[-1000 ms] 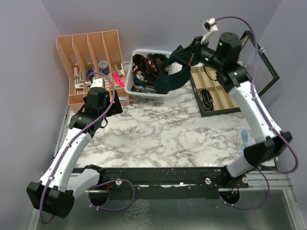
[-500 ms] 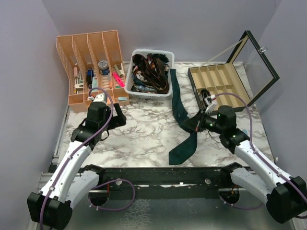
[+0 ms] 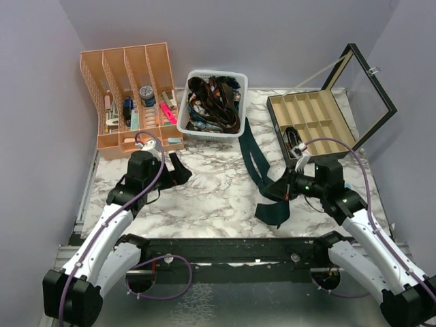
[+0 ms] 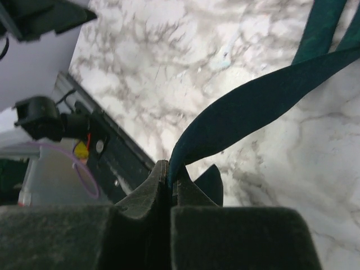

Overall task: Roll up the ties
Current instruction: Flatten out the tie at the center of the board.

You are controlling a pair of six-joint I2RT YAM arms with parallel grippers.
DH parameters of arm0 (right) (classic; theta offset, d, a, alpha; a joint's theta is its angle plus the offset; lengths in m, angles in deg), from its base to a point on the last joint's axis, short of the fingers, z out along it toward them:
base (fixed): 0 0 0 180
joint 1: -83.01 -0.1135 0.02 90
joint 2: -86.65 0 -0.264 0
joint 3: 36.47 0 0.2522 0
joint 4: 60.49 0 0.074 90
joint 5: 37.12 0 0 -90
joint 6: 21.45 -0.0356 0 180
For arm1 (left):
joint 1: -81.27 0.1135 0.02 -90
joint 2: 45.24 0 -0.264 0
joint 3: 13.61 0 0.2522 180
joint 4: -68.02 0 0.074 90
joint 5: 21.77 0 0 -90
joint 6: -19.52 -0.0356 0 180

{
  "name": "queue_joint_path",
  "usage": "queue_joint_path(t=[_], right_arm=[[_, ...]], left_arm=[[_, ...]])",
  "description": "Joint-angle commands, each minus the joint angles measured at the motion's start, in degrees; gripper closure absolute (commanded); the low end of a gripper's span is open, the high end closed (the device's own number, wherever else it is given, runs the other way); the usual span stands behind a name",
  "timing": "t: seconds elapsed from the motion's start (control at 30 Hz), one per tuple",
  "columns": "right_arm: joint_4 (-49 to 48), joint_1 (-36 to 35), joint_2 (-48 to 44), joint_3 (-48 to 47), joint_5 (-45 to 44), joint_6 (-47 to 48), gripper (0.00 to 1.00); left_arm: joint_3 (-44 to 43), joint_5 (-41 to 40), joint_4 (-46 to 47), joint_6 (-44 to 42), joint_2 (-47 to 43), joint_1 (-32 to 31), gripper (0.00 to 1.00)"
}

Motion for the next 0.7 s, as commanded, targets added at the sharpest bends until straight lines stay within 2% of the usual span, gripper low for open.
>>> queue_joint_path(t=[0.0,0.1,0.27,0.37,0.43,0.57,0.67], right_arm=[[13.6,-0.2,-0.6,-2.2,17.3,7.5,0.99],[14.6,-0.1,-5.0,-2.4,29.6,6.4,0.99],[17.7,-0.2,-11.6,-8.7,41.8,5.4,0.99],[16.4,-0.2,-14.2,-10.9,41.4,2.5,1.0],[18.8,-0.1,-13.8,-11.1,40.3,4.3,0.99],[24.3,-0.2,-10.1,-9.8,31.9,8.1,0.99],[25.3,-0.1,-6.9,-8.8,27.5,9.2,0.99]], left_arm=[[2.4,9.3,12.4,2.1,3.2,0.0,0.01],[2.1,10.4,16.3,2.3,5.4,-0.5,0.01],[0.6,10.1,20.6,0.6,10.2,-1.8,0.01],[-0.7,10.9,25.5,-1.5,15.1,-4.9,0.01],[-2.8,9.1,27.3,-4.4,19.0,-9.1,0.02],[-9.0,4.3,27.5,-11.6,28.1,-18.7,0.02],[-10.9,4.2,26.7,-14.6,33.6,-21.1,0.05]])
